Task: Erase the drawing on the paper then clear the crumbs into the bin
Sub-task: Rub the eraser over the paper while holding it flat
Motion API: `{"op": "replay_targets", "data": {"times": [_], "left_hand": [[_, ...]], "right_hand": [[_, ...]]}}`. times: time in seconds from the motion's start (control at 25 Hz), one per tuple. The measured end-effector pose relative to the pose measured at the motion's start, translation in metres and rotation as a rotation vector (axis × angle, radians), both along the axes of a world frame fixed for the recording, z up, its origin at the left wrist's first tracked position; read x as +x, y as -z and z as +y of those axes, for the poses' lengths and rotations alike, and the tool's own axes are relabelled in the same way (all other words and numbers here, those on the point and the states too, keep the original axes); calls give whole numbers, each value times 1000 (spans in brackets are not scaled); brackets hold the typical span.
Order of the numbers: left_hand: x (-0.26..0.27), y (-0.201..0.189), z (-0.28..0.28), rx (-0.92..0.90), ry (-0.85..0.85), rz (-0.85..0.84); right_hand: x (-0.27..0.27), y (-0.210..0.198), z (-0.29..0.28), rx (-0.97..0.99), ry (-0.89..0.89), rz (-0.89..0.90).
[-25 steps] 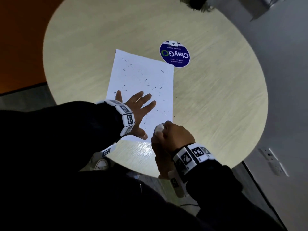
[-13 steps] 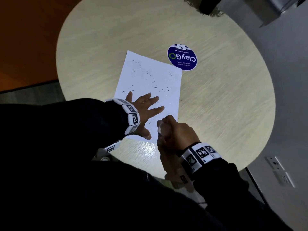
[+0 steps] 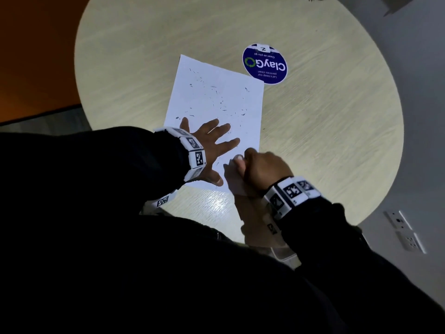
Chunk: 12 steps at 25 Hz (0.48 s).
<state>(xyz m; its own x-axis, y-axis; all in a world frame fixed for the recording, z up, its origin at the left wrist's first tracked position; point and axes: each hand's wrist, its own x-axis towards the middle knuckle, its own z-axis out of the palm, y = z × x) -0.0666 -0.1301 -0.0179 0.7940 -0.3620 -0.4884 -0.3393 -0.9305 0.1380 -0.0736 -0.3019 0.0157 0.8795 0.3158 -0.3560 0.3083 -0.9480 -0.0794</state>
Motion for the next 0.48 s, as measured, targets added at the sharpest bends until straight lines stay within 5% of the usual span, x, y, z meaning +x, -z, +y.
{"op": "replay_targets", "data": {"times": [0.12,0.32,0.48], "left_hand": [[1,0,0,2,6,2],[0,4,-3,-26,11,-24],[3,9,-2,-31,26,-23]], "right_hand": [[15,-3,0,-30,14,37],[-19,-6,3,209,97,187],[10,-4,3,286,281,116]]}}
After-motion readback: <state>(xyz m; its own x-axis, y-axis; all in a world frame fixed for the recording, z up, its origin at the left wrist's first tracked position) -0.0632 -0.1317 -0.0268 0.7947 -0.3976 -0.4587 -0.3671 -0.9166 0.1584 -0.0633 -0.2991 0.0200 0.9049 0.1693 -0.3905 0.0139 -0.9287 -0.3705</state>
